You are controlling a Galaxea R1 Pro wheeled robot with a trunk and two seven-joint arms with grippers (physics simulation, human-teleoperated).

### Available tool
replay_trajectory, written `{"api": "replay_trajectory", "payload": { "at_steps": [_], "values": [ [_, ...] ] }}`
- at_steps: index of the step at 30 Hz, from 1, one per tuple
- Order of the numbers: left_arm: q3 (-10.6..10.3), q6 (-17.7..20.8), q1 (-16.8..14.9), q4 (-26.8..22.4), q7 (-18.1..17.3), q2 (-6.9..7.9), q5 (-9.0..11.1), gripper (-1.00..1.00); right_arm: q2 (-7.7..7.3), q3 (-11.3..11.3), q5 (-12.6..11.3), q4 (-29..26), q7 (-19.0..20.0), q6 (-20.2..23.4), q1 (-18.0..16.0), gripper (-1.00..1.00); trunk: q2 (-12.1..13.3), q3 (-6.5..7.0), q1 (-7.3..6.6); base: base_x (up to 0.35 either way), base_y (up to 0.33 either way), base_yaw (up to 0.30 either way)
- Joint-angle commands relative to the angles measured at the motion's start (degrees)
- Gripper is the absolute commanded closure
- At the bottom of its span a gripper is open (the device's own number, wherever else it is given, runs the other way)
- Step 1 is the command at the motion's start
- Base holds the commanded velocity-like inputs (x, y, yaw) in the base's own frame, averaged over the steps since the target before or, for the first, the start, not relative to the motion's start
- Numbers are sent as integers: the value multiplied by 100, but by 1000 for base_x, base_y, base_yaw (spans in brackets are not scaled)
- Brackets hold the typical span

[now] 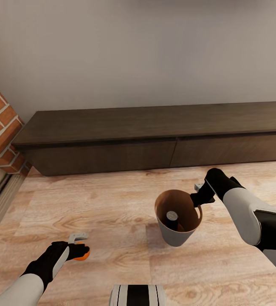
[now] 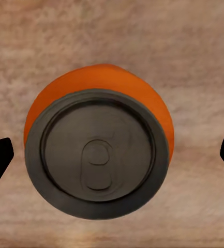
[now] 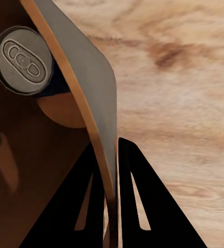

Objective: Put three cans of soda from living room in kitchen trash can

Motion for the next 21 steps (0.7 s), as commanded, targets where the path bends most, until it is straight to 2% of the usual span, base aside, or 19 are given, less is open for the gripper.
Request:
{"api": "replay_trajectory", "payload": {
  "at_steps": [1,3,4,13,21],
  "values": [
    [2,0,0,0,0,-1,0,-100,0,-37,-123,3,31,44,-2,100,0,0,-1,0,0,0],
    [4,-2,0,-4,0,-2,2,-100,0,-36,-122,3,29,44,-2,100,0,0,-1,0,0,0],
    [5,-6,0,-6,0,-2,7,100,0,-36,-121,5,30,44,-2,100,0,0,-1,0,0,0],
    [1,-146,0,-9,-11,-2,9,100,-5,-36,-121,2,30,44,-2,100,0,0,-1,0,0,0],
    [-2,-134,0,0,-9,-6,1,100,-3,-36,-122,0,28,44,-2,100,10,178,-21,0,0,0]
  ]
}}
